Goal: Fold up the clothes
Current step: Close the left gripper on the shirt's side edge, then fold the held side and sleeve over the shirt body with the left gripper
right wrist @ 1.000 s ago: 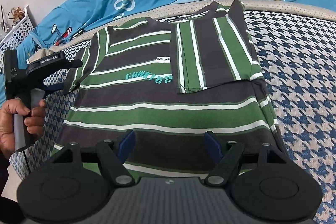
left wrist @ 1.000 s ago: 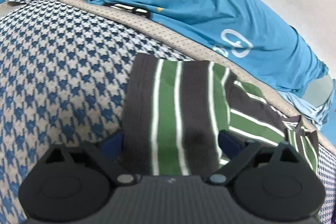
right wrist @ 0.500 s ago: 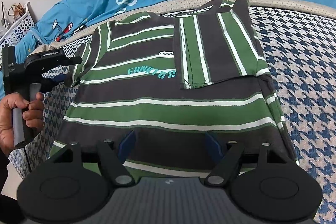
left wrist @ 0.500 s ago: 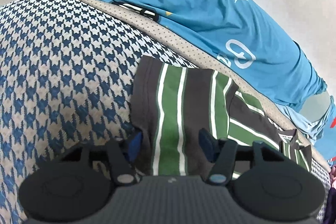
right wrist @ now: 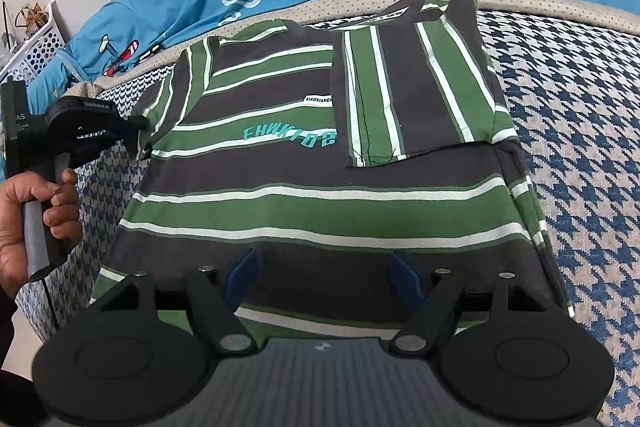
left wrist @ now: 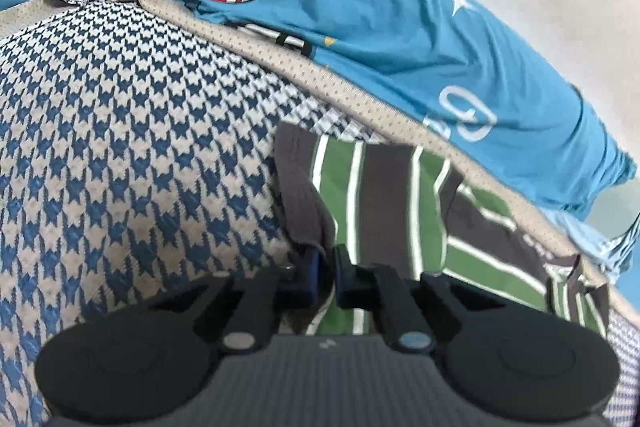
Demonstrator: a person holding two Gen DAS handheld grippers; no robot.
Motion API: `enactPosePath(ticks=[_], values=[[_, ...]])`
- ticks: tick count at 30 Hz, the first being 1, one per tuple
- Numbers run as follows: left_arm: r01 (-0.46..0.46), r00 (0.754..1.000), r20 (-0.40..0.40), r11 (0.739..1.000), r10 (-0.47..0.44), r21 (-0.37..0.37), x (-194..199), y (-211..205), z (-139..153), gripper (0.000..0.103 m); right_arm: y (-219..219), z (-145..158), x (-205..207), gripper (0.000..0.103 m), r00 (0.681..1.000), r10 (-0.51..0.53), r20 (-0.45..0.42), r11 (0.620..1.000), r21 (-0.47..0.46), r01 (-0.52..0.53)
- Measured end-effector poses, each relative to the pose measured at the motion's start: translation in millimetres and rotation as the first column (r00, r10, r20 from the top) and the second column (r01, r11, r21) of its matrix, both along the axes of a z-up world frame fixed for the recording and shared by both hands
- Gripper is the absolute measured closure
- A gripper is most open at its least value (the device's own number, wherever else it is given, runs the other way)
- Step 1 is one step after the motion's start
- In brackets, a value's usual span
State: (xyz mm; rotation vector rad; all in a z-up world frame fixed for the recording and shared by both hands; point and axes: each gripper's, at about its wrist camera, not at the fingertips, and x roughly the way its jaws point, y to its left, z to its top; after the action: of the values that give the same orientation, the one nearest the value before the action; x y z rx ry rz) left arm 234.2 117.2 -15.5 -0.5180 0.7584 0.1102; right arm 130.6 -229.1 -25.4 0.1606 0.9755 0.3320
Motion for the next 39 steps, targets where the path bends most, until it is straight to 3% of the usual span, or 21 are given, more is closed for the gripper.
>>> enactPosePath(ticks=[8,15,19,27,32,39], values=[[0.083,0.994,0.080,0.996,-0.081,-0.026,-0.2,-27.5,29.1,0.097,-0.8,0.8,0.2,0.031,1.000,-0.003,-0.001,1.000,0.001,0.003],[0.232,0.964,0.142,0.973,-0.227,-0.019,-2.8,-72.5,53.6,0.097,-4.9,1.2,0.0,0.031,1.000,-0.014,-0.002,1.000,0.002,0.014],[0.334,0.936,0.114,0.942,-0.332,-0.002,-1.5,-97.6,56.5,0.097,-6.5,1.5,0.0,0.031,1.000,-0.017,-0.004,1.000,0.002,0.017],[0.475,0.880,0.004,0.880,-0.475,0.000,-1.7,-128.5,35.0,0.095,-5.8,1.0,2.4,0.031,1.000,-0.021,-0.010,1.000,0.002,0.021],[0.436,0.900,0.019,0.900,-0.436,0.010,-3.1,-120.6,40.6,0.082,-6.3,1.9,5.5,0.031,1.000,-0.022,-0.010,1.000,0.002,0.023],[0.324,0.946,0.011,0.946,-0.325,0.029,0.3,-98.4,40.4,0.074,-7.0,1.9,5.4,0.031,0.999,-0.032,-0.007,0.999,0.000,0.032]])
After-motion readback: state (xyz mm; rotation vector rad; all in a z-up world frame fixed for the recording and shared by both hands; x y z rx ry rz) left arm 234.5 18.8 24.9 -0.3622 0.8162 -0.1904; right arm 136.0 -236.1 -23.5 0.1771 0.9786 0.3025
